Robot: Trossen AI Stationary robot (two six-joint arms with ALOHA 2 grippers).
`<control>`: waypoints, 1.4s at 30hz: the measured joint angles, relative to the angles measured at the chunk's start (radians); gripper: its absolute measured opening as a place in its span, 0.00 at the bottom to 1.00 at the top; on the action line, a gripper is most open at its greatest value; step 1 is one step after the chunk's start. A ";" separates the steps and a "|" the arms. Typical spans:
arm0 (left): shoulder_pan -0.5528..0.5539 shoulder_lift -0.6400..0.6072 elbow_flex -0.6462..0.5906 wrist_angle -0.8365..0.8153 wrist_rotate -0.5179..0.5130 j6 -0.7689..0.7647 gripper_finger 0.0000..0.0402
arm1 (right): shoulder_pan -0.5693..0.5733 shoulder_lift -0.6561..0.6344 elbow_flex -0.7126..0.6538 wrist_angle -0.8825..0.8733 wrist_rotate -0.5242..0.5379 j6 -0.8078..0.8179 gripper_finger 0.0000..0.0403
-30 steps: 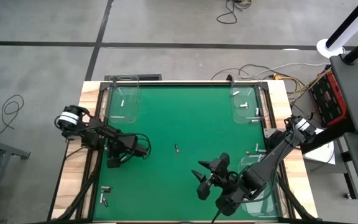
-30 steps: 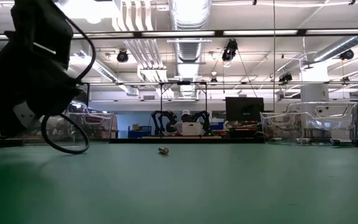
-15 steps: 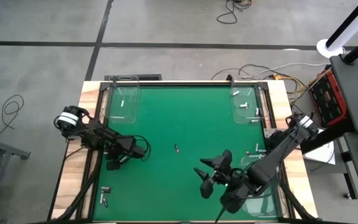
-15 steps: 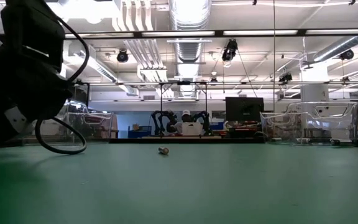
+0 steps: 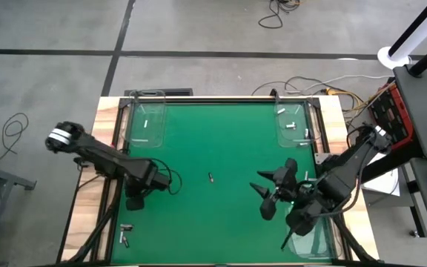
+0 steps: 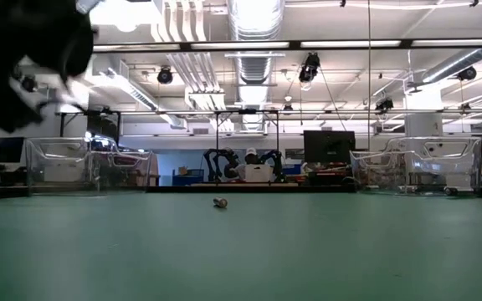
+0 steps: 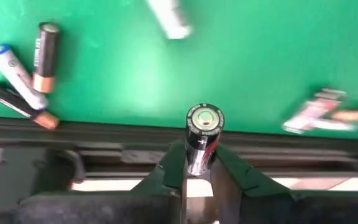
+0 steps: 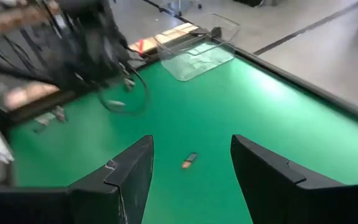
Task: Sort batteries
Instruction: Put the silver battery into the top right transparent bin
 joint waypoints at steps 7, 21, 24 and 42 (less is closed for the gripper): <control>0.000 -0.201 0.237 0.045 0.070 0.047 0.07 | -0.053 0.077 -0.003 0.190 -0.004 -0.375 0.51; 0.088 -0.103 0.530 0.430 0.265 0.109 0.07 | -0.239 0.259 0.175 0.798 -0.397 -1.123 0.51; 0.089 -0.054 0.573 0.512 0.125 0.131 0.07 | -0.255 0.288 0.243 0.747 -0.420 -1.023 0.51; 0.069 -0.050 0.657 0.822 -0.250 0.309 0.07 | -0.235 0.270 0.266 0.814 -0.284 -0.794 0.41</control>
